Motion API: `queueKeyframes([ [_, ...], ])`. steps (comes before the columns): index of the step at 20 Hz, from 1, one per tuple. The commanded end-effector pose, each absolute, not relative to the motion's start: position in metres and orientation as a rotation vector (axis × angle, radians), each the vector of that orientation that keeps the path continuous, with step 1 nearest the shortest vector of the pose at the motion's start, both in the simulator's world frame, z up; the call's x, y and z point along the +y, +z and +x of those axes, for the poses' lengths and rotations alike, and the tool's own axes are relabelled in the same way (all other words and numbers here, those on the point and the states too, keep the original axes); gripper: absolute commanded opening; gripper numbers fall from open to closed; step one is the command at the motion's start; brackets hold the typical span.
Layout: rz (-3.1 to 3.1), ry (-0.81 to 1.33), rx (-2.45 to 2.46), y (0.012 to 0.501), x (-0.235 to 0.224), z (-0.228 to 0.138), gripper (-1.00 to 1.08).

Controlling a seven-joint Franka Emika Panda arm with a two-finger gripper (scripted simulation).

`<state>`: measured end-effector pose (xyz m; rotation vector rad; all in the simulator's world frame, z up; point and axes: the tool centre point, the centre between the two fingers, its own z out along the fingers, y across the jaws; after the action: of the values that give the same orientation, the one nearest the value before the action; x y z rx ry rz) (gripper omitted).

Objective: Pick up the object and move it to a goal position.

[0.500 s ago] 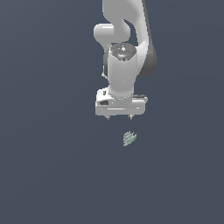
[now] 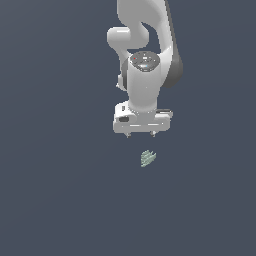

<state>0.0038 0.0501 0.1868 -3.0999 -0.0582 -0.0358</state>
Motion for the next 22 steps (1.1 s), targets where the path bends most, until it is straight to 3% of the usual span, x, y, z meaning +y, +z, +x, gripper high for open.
queueKeyframes([
  [1, -3.09, -0.03, -0.061, 0.185, 0.056, 0.003, 1.0],
  [22, -3.089, -0.02, 0.137, 0.176, 0.06, 0.008, 1.0],
])
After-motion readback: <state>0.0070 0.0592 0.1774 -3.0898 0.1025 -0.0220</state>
